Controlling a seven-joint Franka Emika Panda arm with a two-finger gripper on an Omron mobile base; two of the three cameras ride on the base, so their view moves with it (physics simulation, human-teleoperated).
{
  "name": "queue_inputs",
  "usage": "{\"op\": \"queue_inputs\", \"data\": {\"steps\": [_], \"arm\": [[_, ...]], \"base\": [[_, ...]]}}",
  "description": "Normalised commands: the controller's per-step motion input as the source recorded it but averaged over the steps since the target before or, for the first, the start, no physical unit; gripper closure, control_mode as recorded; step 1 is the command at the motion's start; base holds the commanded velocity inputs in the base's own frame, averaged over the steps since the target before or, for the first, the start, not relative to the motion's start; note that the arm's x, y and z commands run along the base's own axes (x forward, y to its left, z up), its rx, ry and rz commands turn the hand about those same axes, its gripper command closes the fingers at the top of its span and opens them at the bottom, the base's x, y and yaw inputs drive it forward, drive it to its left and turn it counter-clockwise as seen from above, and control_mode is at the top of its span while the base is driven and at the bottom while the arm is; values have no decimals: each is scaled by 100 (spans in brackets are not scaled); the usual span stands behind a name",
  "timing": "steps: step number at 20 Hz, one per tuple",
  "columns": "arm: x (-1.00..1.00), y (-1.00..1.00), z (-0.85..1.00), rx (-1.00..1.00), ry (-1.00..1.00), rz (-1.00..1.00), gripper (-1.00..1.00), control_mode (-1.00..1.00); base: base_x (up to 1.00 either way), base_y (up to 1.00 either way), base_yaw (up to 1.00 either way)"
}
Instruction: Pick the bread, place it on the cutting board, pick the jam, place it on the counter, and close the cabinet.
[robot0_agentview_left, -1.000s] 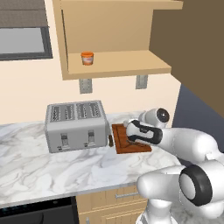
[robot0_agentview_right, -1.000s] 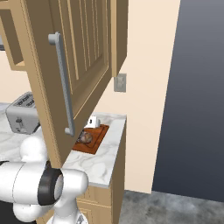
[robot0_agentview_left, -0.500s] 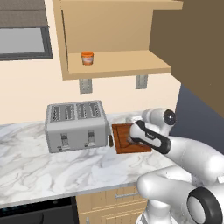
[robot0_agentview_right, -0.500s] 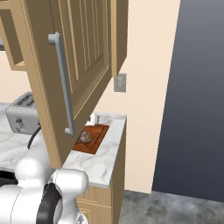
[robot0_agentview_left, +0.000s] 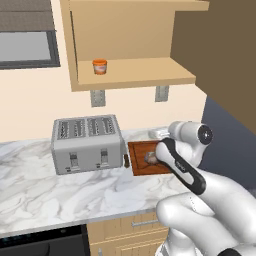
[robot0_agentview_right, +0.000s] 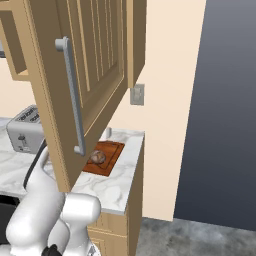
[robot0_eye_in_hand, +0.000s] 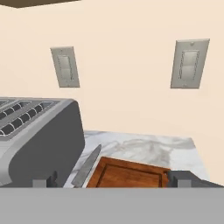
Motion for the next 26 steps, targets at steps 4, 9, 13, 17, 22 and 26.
{"op": "queue_inputs", "data": {"steps": [4, 9, 13, 17, 22, 26], "arm": [[-40, 0, 15, 0, -2, 0, -100, -100], [-44, 0, 20, 0, 0, 0, -100, -100], [-38, 0, 30, 0, 0, 0, -100, -100], [-31, 0, 31, 0, 0, 0, -100, -100], [-31, 0, 32, 0, 1, 0, -100, -100], [-28, 1, 28, 0, 2, 0, -100, -100]], "base": [[0, 0, 0], [0, 0, 0], [0, 0, 0], [0, 0, 0], [0, 0, 0], [0, 0, 0]]}}
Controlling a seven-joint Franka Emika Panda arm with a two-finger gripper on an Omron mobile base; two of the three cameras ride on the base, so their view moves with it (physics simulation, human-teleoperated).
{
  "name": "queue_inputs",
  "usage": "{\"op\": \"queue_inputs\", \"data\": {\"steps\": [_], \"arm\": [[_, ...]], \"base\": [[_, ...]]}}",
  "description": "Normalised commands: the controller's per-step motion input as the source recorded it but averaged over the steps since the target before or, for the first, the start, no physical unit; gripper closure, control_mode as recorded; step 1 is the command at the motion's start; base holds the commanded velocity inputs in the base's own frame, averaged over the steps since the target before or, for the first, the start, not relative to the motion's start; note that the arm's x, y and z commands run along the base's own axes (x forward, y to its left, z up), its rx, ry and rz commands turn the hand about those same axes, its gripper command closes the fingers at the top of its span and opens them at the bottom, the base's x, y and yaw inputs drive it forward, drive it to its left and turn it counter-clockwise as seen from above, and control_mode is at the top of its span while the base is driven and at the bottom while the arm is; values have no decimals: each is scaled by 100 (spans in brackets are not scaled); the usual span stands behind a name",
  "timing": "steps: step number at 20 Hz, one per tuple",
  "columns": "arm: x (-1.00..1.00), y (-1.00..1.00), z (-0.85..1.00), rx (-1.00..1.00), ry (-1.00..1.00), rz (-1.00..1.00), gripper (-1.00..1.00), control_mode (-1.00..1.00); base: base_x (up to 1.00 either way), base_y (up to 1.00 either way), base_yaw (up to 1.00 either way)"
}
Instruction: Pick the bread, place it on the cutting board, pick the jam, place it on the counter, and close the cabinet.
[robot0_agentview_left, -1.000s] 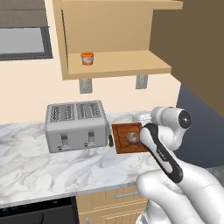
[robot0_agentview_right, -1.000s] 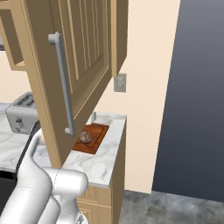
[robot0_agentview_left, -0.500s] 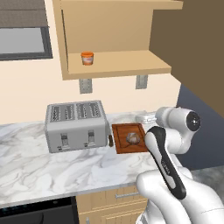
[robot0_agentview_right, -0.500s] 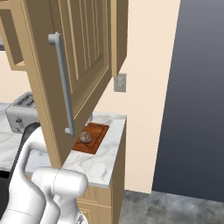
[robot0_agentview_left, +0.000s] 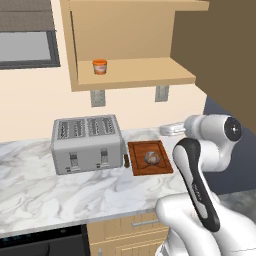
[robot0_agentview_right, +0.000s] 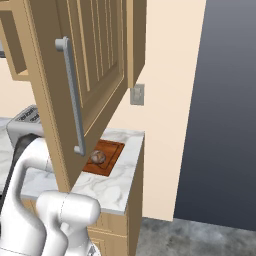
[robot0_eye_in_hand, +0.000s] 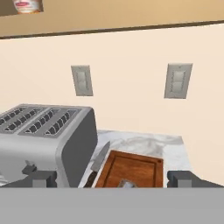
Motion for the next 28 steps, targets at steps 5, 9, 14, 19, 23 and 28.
{"op": "queue_inputs", "data": {"steps": [5, 9, 14, 19, 23, 28], "arm": [[-28, 2, 29, 0, 1, 0, -100, -100], [-24, 3, 30, 0, 0, 0, -100, -100], [-17, 3, 34, 0, 0, 1, -100, -100], [-2, 10, 32, 0, 0, 4, -100, -100], [0, 11, 37, 0, 0, 7, -100, -100], [0, 14, 33, 0, 0, 9, -100, -100]], "base": [[0, 0, 0], [0, 0, 0], [0, 0, 0], [0, 0, 0], [0, 0, 0], [0, 0, 0]]}}
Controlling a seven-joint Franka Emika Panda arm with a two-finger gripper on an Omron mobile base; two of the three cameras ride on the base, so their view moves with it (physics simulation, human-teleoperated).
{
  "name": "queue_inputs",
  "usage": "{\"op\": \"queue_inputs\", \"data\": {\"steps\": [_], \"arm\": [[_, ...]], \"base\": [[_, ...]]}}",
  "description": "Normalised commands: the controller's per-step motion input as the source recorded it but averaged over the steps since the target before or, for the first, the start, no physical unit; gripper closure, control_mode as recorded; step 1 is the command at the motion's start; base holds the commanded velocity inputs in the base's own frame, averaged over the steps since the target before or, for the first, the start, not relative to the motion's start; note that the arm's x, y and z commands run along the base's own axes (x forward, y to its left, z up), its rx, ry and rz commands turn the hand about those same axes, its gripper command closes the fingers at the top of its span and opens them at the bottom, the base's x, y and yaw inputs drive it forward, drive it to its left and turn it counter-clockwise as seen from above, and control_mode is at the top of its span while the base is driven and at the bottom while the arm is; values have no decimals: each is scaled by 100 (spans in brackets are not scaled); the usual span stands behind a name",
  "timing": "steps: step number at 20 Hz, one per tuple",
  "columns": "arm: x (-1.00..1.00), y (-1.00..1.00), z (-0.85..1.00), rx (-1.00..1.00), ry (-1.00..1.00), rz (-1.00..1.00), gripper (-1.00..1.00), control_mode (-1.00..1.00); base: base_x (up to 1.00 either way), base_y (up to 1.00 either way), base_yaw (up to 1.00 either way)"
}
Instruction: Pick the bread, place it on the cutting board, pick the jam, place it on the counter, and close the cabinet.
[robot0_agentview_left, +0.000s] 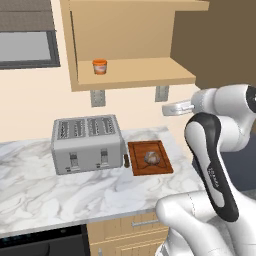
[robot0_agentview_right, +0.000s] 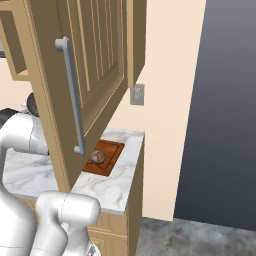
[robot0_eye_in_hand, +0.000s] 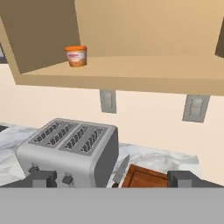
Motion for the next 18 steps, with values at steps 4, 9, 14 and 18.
{"op": "queue_inputs", "data": {"steps": [4, 9, 14, 18], "arm": [[0, 14, 26, 0, 0, 10, -100, -100], [0, 17, 26, 0, 0, 6, -100, -100], [0, 20, 21, 0, 0, 0, -100, -100], [1, 25, 24, 0, 2, 0, -100, -100]], "base": [[0, 0, 0], [0, 0, 0], [0, 0, 0], [0, 0, 0]]}}
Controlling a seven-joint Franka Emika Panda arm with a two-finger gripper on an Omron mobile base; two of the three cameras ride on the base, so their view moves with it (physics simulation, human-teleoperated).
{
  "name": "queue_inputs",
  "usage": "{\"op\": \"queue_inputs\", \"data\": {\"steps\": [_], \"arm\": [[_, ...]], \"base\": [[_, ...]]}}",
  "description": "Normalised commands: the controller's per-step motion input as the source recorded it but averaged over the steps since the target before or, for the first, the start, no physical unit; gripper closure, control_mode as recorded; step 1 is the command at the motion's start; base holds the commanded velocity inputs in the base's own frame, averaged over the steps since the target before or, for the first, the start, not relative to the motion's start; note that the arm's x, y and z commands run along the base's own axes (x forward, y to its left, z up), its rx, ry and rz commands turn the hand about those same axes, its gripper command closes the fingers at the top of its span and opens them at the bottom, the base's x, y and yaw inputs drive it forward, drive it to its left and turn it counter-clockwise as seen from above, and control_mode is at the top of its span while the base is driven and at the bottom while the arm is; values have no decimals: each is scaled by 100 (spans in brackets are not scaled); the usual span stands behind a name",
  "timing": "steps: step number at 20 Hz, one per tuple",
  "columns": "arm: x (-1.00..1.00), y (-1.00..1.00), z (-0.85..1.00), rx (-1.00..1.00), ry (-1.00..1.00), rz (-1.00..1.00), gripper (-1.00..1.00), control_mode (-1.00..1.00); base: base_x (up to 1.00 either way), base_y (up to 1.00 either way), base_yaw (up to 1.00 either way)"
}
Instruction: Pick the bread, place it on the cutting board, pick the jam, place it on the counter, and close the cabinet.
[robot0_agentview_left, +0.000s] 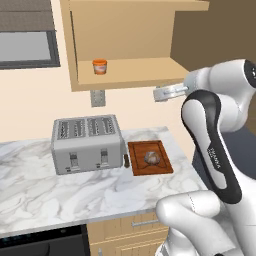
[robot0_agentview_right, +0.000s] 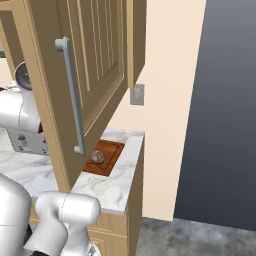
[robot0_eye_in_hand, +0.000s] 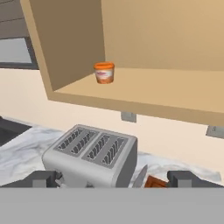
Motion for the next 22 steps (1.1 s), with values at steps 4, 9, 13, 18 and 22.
{"op": "queue_inputs", "data": {"steps": [4, 9, 13, 18, 22], "arm": [[9, 24, 21, 0, 1, 0, -100, -100], [16, 20, 24, 0, 2, 0, -100, -100], [29, 10, 14, 0, 3, 0, -100, -100], [40, 1, 1, 0, 1, 0, -100, -100], [44, 1, 0, 0, 0, 0, -100, -100]], "base": [[0, 0, 0], [0, 0, 0], [0, 0, 0], [0, 0, 0], [0, 0, 0]]}}
